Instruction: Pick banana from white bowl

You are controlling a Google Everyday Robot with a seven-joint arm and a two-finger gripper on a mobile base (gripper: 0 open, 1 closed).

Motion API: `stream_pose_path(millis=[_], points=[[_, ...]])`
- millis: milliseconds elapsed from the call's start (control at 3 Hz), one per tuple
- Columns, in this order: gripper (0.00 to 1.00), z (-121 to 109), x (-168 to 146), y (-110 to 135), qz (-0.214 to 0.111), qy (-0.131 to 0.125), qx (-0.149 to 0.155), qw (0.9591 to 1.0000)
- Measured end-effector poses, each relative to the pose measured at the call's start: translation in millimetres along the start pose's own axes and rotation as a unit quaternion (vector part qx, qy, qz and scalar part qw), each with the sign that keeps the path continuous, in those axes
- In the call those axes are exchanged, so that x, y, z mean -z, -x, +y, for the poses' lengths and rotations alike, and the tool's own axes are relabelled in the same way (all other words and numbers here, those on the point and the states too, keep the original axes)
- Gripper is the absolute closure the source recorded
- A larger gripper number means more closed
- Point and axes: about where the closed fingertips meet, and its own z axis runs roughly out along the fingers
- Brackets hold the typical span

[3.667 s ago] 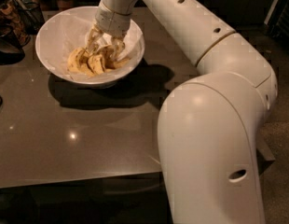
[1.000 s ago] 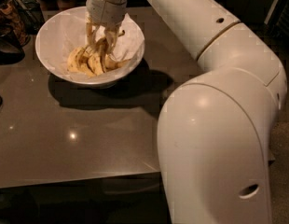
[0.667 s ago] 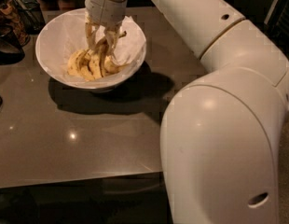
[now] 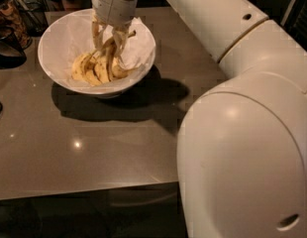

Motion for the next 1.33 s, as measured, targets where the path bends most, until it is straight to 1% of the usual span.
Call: stream_pose_path(millis=[333, 667, 1000, 1333], points=[[1.0, -1, 23, 5, 0.022, -0.014, -0.003, 0.9997], [1.0, -2, 48, 9, 0.044, -0.02, -0.006, 0.9988], [1.0, -2, 48, 9, 0.044, -0.02, -0.006, 0.9988], [1.0, -2, 59, 22, 0.056, -0.009, -0.012, 0.9983]])
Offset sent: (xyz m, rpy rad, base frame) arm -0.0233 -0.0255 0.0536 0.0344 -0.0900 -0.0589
